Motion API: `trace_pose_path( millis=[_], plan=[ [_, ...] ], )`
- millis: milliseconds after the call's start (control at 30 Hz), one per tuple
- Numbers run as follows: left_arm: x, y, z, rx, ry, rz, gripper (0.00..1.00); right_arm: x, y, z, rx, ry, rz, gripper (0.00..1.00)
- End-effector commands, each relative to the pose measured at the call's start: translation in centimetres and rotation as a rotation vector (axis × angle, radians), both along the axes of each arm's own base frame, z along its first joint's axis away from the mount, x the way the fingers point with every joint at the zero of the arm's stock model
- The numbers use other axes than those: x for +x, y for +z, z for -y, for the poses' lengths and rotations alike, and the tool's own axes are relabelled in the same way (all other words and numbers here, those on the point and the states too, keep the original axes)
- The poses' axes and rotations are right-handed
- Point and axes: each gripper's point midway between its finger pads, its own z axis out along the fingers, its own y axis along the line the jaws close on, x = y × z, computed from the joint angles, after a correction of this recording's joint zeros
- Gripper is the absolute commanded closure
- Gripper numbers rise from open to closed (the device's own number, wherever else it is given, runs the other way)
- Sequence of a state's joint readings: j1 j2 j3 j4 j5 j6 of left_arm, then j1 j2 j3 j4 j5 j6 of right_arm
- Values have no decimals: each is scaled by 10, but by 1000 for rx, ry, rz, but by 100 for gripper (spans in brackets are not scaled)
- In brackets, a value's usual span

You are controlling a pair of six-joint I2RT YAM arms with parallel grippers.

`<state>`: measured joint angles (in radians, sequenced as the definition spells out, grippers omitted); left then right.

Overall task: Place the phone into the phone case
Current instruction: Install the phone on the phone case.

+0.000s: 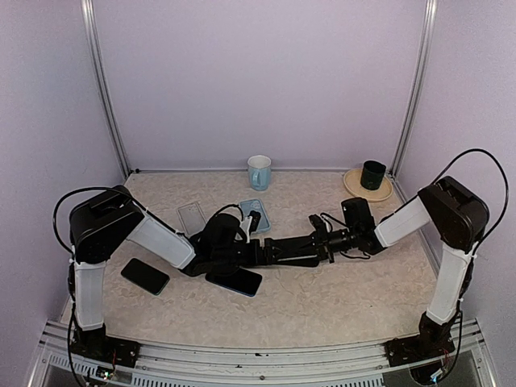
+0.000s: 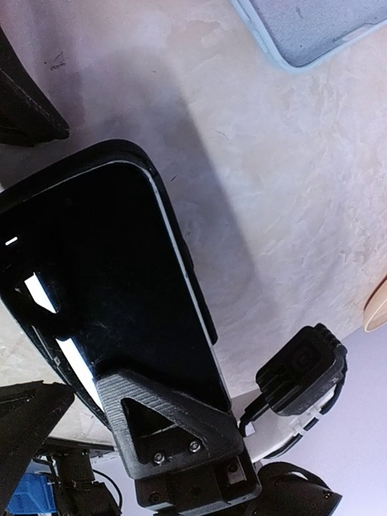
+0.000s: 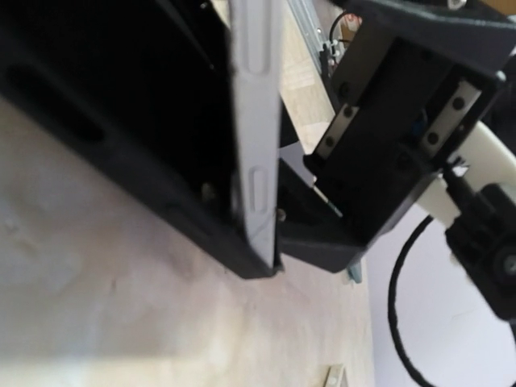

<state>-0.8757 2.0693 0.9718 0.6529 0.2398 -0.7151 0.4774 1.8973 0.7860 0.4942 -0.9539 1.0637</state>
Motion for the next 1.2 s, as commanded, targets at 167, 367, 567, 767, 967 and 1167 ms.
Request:
trace_pose_path(
  millis=[167, 367, 567, 767, 967, 1167],
  plan=[
    [-11, 19, 3, -90, -69, 3, 1, -5, 35, -4, 83, 56, 125, 100],
    [-20, 34, 9, -160, -135, 16, 1, -10, 38, -4, 100, 73, 143, 100],
    [-26, 47, 12, -220, -169, 26, 3, -20, 40, -9, 120, 112, 161, 100],
    [-33, 53, 14, -255, -203, 27, 9, -28, 44, -14, 142, 154, 194, 100],
    [-37, 60, 13, -285, -229, 36, 16, -35, 43, -18, 151, 191, 219, 100],
    [-39, 66, 11, -297, -238, 48, 26, -38, 33, -19, 139, 206, 218, 100]
  ],
)
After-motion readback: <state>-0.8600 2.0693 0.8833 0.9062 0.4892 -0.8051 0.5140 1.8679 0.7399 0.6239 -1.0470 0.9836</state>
